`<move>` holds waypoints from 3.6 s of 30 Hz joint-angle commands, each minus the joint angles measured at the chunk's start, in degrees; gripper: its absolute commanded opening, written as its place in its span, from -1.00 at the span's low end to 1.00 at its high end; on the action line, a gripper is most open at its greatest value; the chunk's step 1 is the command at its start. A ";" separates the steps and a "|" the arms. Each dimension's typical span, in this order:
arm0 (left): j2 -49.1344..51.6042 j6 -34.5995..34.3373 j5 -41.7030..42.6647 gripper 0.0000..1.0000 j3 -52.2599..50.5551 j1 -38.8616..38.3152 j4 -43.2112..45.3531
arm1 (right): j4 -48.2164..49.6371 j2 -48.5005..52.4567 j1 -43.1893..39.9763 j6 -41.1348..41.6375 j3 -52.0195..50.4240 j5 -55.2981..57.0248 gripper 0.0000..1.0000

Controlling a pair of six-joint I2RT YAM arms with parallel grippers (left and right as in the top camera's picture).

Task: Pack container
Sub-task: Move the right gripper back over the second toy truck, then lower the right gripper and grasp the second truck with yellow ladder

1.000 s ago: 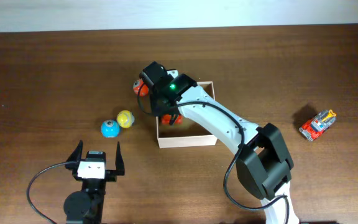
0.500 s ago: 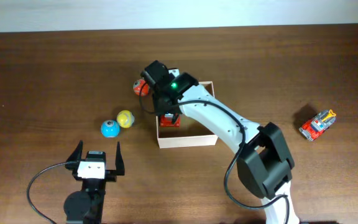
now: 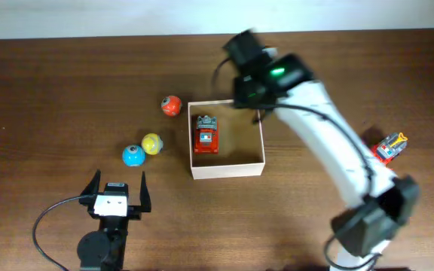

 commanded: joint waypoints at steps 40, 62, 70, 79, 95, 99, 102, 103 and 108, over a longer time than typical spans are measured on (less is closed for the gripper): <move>-0.44 0.92 0.63 0.99 -0.24 0.35 -0.13 | 13.60 -3.87 -49.53 9.77 -33.16 -4.50 0.98; -0.44 0.92 0.66 0.99 -0.24 0.35 -0.13 | 24.09 -2.01 -51.67 7.10 -36.96 -1.68 0.98; -0.44 0.92 0.66 0.99 -0.24 0.35 -0.13 | 25.09 1.73 -51.69 6.62 -37.09 -1.84 0.98; -0.44 0.92 0.66 0.99 -0.24 0.35 -0.13 | 25.66 3.39 -51.69 6.60 -37.09 -1.68 0.85; -0.44 0.92 0.66 0.98 -0.24 0.35 -0.13 | 25.62 3.39 -51.69 5.05 -37.09 -1.70 0.10; -0.44 0.92 0.66 0.99 -0.24 0.35 -0.13 | 25.64 3.39 -51.67 3.58 -37.07 -2.21 -0.09; -0.44 0.92 0.66 0.98 -0.24 0.35 -0.13 | 25.66 3.34 -51.67 3.61 -37.07 -2.34 -0.10; -0.44 0.92 0.66 0.99 -0.24 0.35 -0.13 | 25.66 3.32 -51.67 3.61 -37.07 -2.34 -0.10; -0.44 0.92 0.66 0.99 -0.24 0.35 -0.13 | 26.32 3.28 -51.67 0.61 -36.72 -5.53 -0.10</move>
